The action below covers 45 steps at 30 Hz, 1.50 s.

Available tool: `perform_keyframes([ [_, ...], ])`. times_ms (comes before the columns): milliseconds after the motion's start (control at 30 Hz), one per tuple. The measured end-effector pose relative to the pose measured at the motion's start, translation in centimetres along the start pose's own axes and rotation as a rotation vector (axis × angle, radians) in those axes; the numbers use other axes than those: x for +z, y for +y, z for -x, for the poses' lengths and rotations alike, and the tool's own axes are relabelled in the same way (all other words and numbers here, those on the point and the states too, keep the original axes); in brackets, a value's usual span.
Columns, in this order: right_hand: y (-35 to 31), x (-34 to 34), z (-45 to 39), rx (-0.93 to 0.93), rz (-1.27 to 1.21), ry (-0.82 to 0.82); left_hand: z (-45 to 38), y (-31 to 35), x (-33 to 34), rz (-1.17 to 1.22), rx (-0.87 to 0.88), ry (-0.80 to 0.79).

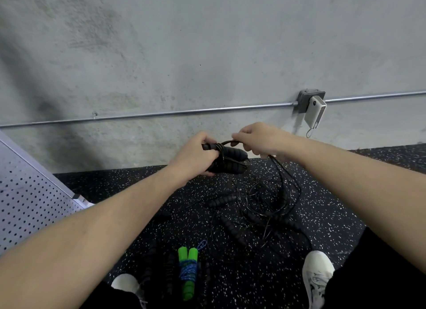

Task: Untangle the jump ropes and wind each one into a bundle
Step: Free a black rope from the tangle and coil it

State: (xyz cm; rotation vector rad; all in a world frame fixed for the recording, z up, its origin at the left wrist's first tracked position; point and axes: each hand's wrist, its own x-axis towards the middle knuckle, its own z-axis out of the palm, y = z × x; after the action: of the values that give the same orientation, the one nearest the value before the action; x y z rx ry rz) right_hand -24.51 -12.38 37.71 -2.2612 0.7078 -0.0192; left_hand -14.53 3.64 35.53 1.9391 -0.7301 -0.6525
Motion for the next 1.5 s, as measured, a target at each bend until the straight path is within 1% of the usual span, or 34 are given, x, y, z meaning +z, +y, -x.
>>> perform_keyframes([
  [67,0.1,0.0,0.2,0.088,-0.031,-0.064,0.0,0.1,0.0,0.025,0.026,0.051],
  [133,-0.2,0.1,0.5,0.128,-0.145,-0.128,0.1,0.3,-0.2,0.057,0.052,0.102],
  [233,-1.3,0.9,1.5,0.077,-0.367,-0.127,0.0,0.7,-0.6,0.107,0.093,0.186],
  [300,-1.6,1.8,2.2,0.034,-0.462,-0.102,0.1,0.8,-0.5,0.167,0.108,0.235],
  [367,-1.7,2.5,2.4,0.011,-0.546,-0.105,0.1,0.9,-0.1,0.274,0.088,0.276],
  [467,-2.0,3.2,2.8,-0.041,-0.634,-0.132,0.1,1.3,0.0,0.560,0.007,0.335],
  [567,-1.7,3.1,2.9,-0.111,-0.565,-0.142,-0.2,1.6,-0.6,0.811,-0.045,0.320],
  [667,-0.9,2.8,2.8,-0.172,-0.468,-0.159,0.0,1.7,-0.9,0.930,-0.103,0.228],
  [767,-0.2,2.9,3.0,-0.216,-0.421,-0.215,0.4,1.8,-1.2,1.067,-0.193,0.191],
  [867,0.4,2.8,3.1,-0.252,-0.359,-0.226,0.2,1.7,-2.0,1.174,-0.260,0.129],
  [933,0.8,2.4,3.0,-0.250,-0.311,-0.209,-0.1,1.7,-2.4,1.133,-0.276,0.081],
  [1067,1.8,1.5,2.6,-0.220,-0.089,-0.115,-0.3,1.6,-2.4,1.037,-0.289,-0.046],
  [1133,2.3,0.9,2.4,-0.214,-0.081,-0.121,-0.4,1.5,-2.3,0.998,-0.286,-0.096],
  [1267,2.8,0.2,1.9,-0.280,-0.037,-0.153,-0.7,1.3,-2.5,0.947,-0.262,-0.187],
  [1333,2.8,0.0,1.9,-0.275,0.008,-0.138,-0.8,1.1,-2.7,0.848,-0.227,-0.240],
  [1400,3.1,-0.4,1.7,-0.229,0.044,-0.118,-0.8,1.0,-2.8,0.719,-0.188,-0.313],
  [1500,3.3,-0.9,1.2,-0.234,0.024,-0.094,-0.6,1.0,-2.6,0.487,-0.136,-0.395],
])
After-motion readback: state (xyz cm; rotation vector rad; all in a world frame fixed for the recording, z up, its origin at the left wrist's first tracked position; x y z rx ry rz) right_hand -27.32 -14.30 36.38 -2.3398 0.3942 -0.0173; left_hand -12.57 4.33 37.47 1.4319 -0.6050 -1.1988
